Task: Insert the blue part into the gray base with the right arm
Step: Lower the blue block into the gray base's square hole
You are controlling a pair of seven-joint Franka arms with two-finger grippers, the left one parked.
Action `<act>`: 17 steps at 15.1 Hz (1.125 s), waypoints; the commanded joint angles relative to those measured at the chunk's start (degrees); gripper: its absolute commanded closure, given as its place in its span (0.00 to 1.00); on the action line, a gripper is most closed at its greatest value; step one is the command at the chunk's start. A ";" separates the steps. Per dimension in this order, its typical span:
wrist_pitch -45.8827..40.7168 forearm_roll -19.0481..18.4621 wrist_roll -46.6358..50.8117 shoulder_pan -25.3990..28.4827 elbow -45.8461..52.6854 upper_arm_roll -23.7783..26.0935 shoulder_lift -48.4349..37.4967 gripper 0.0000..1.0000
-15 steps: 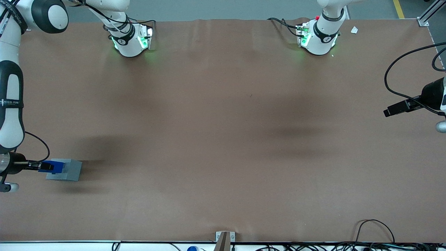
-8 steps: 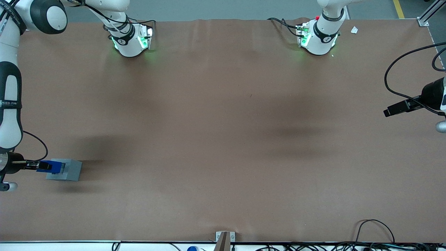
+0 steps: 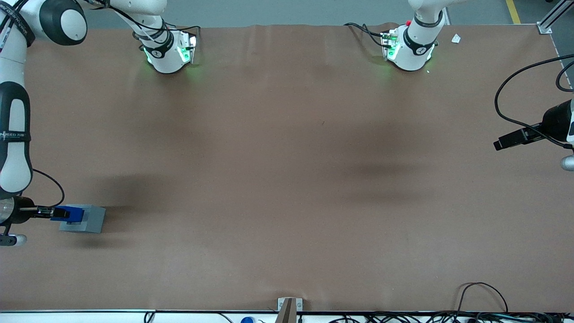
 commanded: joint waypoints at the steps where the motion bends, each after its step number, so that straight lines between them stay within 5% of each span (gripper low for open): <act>1: 0.30 0.12 -0.43 -0.64 -0.30 0.58 0.21 1.00; 17: 2.67 0.21 0.36 -0.64 -0.21 0.67 1.61 1.00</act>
